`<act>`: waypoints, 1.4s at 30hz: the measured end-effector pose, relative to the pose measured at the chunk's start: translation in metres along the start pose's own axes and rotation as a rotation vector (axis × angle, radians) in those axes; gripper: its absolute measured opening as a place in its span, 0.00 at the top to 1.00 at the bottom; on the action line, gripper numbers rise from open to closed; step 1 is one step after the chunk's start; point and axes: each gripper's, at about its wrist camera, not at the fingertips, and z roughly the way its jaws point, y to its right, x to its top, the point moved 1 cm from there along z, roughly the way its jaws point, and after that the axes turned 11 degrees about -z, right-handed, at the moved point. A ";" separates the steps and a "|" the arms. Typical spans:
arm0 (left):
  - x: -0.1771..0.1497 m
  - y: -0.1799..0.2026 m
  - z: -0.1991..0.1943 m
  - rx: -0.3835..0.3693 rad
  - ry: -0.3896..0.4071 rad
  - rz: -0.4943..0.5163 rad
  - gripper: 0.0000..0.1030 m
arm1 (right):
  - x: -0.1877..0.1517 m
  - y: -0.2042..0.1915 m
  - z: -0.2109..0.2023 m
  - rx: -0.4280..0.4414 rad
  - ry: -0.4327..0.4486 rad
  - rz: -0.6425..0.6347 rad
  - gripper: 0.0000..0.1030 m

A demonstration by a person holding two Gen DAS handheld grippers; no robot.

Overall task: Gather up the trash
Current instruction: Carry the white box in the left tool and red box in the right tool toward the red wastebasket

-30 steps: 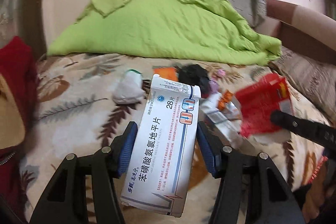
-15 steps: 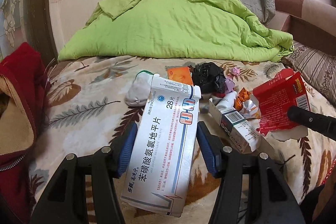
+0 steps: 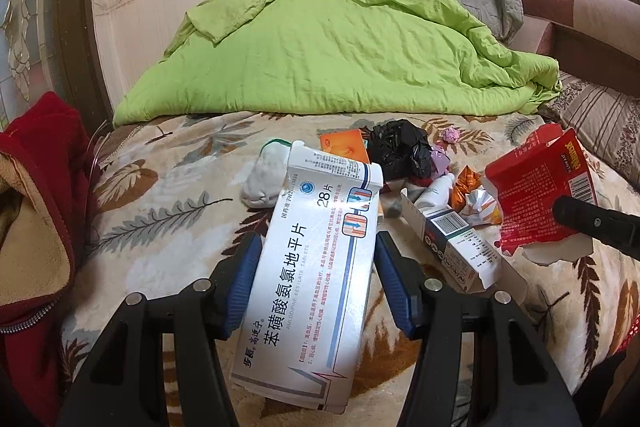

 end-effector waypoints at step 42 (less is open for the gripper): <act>-0.027 0.056 -0.035 -0.281 -0.132 0.095 0.45 | -0.023 0.010 -0.054 -0.014 -0.066 0.033 0.95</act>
